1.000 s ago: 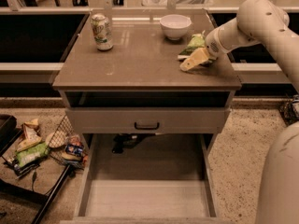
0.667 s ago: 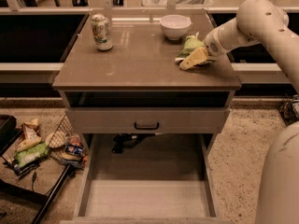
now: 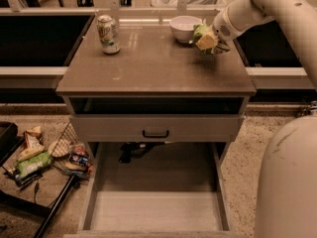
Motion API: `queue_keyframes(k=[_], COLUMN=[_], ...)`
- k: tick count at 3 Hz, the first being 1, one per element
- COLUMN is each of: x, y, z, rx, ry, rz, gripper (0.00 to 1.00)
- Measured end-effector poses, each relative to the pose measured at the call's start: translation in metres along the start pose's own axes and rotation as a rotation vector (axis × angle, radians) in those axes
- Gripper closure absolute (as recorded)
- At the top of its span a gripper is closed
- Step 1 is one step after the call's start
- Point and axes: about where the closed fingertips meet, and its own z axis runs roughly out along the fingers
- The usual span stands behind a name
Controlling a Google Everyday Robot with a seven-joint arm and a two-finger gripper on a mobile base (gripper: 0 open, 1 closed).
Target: Place green jalapeno chip bag into middle drawer
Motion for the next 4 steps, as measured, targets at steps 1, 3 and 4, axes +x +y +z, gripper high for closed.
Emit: queue_keyframes(k=[1, 3, 4], x=[-0.029, -0.018, 0.006], y=[0.007, 0.056, 0.103], z=[-0.045, -0.146, -0.195], rx=[0.002, -0.018, -0.022], ry=[0.048, -0.028, -0.019], rz=[-0.079, -0.044, -0.064], gripper=[1.00, 1.00, 1.00])
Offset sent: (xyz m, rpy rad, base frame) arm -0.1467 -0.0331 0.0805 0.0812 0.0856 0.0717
